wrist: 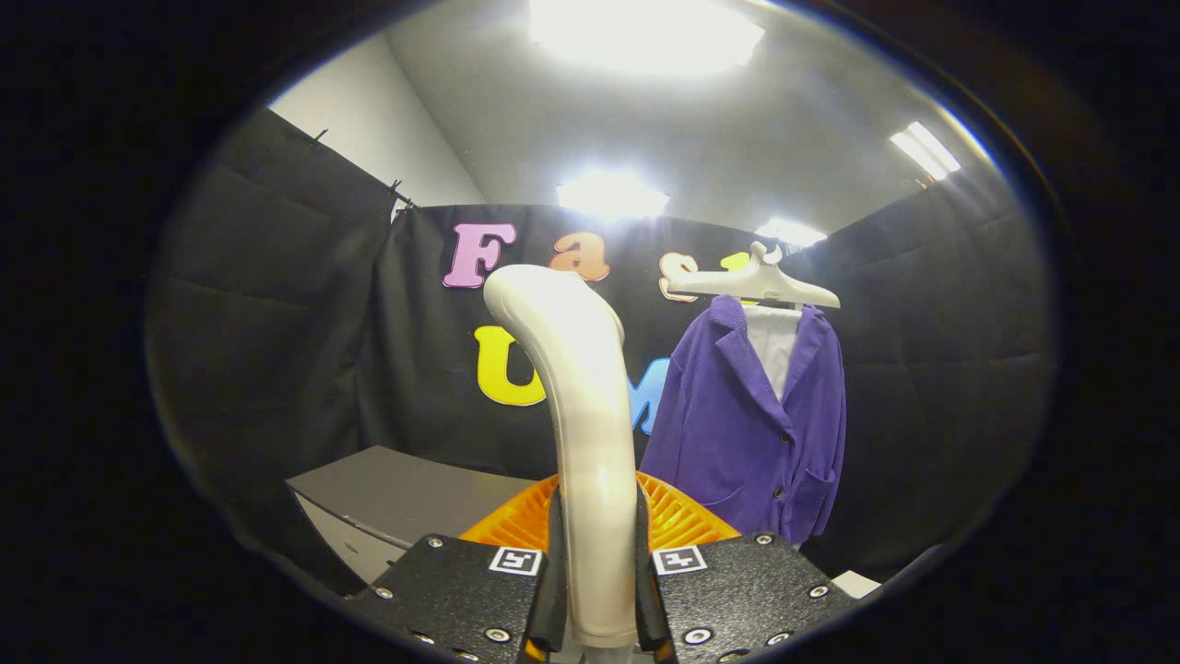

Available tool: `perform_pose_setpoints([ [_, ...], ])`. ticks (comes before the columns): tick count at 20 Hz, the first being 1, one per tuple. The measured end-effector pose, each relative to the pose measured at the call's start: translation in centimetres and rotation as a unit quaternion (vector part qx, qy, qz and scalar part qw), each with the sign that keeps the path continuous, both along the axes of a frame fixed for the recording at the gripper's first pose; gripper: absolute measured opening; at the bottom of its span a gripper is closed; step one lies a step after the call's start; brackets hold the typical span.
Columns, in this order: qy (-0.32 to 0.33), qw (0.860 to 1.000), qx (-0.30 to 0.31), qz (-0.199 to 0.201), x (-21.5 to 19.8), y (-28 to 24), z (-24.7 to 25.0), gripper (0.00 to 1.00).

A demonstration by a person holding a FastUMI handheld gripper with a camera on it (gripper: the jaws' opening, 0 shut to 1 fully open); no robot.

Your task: Iron the clothes twice with a garment steamer, once on the left side and once on the right side.

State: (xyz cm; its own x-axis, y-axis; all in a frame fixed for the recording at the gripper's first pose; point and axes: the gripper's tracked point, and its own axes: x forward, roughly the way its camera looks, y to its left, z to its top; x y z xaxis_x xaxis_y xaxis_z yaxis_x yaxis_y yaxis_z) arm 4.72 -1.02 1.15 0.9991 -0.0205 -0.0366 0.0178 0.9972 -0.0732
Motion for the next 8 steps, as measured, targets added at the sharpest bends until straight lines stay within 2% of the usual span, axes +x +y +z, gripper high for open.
perform_pose_setpoints([
  [4,0.000,1.000,-0.002,-0.023,0.4,-0.5,-0.9,0.29],
  [8,0.008,1.000,0.010,-0.026,0.4,-0.6,-1.9,0.29],
])
